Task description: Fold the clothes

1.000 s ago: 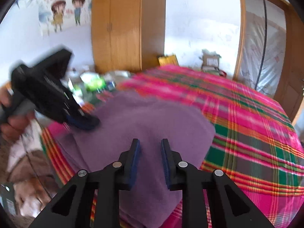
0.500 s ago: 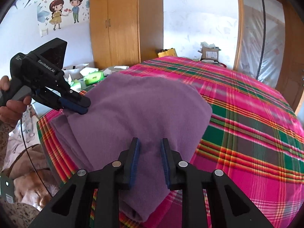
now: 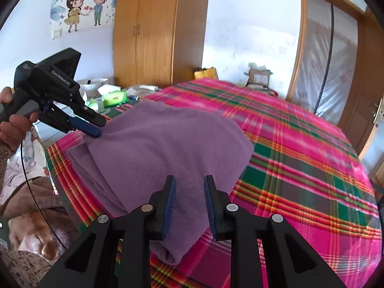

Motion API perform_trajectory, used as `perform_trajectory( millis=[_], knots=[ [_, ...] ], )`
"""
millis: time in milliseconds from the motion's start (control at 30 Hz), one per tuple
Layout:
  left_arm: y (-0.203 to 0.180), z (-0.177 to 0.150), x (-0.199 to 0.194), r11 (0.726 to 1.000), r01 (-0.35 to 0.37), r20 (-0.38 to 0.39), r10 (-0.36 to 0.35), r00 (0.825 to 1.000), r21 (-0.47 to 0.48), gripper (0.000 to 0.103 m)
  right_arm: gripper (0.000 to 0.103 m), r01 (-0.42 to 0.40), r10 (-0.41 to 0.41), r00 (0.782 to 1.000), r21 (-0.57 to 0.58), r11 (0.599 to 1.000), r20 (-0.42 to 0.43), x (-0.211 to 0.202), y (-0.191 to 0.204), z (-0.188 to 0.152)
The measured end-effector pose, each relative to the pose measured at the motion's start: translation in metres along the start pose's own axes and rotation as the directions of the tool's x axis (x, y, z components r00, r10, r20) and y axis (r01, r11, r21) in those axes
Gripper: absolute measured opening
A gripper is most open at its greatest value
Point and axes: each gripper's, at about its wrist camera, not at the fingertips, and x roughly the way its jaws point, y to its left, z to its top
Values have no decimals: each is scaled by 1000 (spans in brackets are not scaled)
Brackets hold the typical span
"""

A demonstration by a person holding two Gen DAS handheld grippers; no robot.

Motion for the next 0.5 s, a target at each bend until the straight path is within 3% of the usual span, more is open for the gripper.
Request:
perform_trajectory(
  millis=[200, 267, 433, 500],
  knots=[
    [3, -3, -15, 999, -35, 83, 36, 996, -9, 27, 25, -32, 33, 999, -32, 999, 33, -8, 13, 6],
    [-1, -5, -16, 998, -61, 95, 60, 994, 5, 32, 25, -51, 52, 998, -43, 998, 33, -5, 18, 8],
    [4, -4, -13, 998, -57, 85, 59, 995, -27, 32, 26, -106, 109, 993, -72, 992, 36, 5, 38, 18],
    [7, -2, -8, 998, -52, 66, 54, 996, -40, 32, 31, -144, 147, 989, -84, 986, 32, 11, 48, 25]
  ],
)
